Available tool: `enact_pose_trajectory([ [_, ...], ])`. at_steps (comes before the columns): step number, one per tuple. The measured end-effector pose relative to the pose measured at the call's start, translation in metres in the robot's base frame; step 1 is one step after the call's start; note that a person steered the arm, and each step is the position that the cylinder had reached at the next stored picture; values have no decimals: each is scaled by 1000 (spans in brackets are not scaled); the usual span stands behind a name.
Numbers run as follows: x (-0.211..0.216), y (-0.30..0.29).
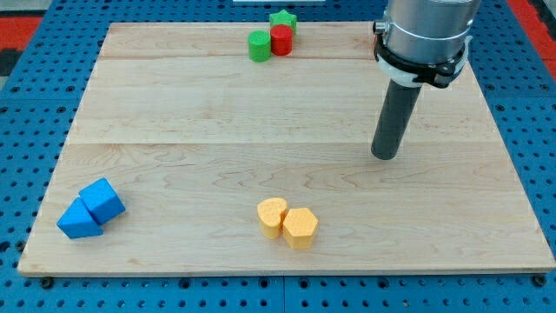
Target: Push the yellow blocks towards the left of the board
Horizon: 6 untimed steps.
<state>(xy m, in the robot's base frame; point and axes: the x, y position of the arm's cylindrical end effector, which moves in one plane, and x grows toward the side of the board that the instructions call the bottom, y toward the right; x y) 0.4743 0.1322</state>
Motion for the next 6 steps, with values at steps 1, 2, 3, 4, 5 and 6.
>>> enact_pose_trajectory([
  [1, 81, 0],
  [2, 144, -20],
  [3, 129, -76],
  [4, 85, -141],
  [5, 56, -164],
  [6, 81, -164],
])
